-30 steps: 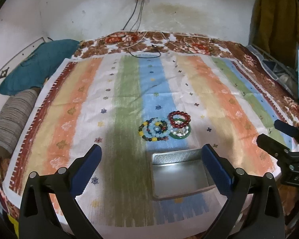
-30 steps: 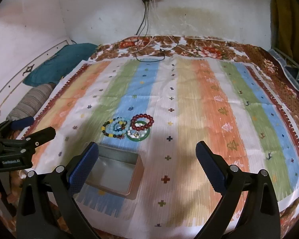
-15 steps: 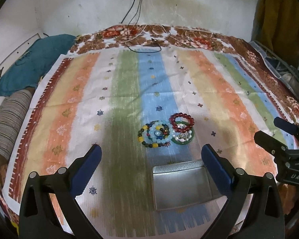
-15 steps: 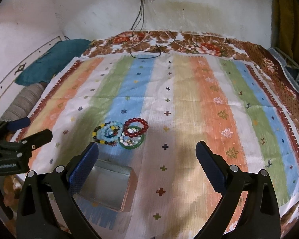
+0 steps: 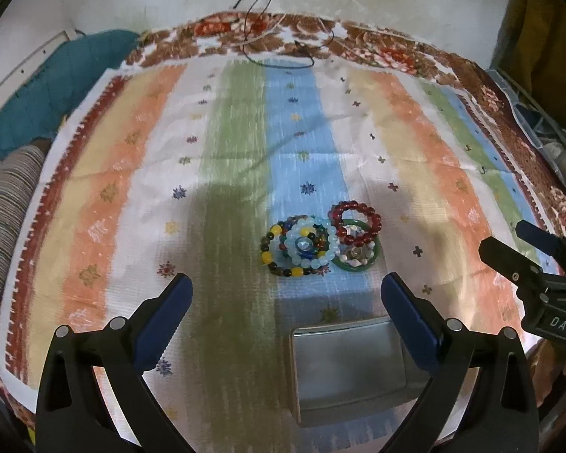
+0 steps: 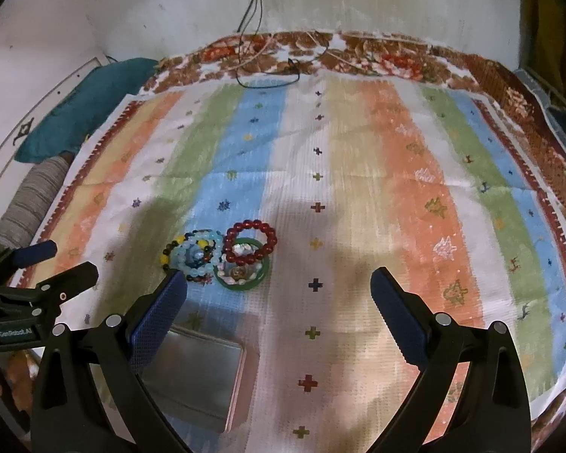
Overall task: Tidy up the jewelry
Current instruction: 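Grasp the light blue bead bracelet with the left gripper while the right gripper grasps the red bead bracelet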
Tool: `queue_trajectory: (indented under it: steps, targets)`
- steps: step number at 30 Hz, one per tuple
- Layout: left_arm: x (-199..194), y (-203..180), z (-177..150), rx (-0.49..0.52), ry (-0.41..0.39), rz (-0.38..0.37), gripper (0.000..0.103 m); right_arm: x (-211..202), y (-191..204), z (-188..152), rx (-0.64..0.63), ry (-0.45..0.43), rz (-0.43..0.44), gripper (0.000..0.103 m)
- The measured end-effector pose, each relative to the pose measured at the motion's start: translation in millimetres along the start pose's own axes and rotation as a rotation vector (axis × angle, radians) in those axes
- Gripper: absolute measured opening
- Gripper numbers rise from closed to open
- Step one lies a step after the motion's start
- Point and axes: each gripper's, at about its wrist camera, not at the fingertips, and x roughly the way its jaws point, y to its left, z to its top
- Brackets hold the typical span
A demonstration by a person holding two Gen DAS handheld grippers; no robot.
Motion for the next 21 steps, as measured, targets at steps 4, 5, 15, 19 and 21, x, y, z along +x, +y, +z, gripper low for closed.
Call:
queue_trajectory:
  steps: [4,5,15,19,21]
  targets:
    - [11,-2,5,0.01,0.025,-0.01,0.097,9,-1,5,0.014,0.023,0.007,0.099]
    - [14,-3,6,0.013,0.032,-0.012,0.097,11,-1,6,0.016,0.027,0.008,0.099]
    - [42,-7,13,0.044,0.094,-0.02,0.092,34,-1,16,0.027,0.076,0.003,0.099]
    - [56,-5,17,0.033,0.128,-0.049,0.089,45,-3,19,0.041,0.103,0.006,0.099]
    - [62,-6,18,0.029,0.14,-0.059,0.088,51,-3,20,0.049,0.116,0.01,0.099]
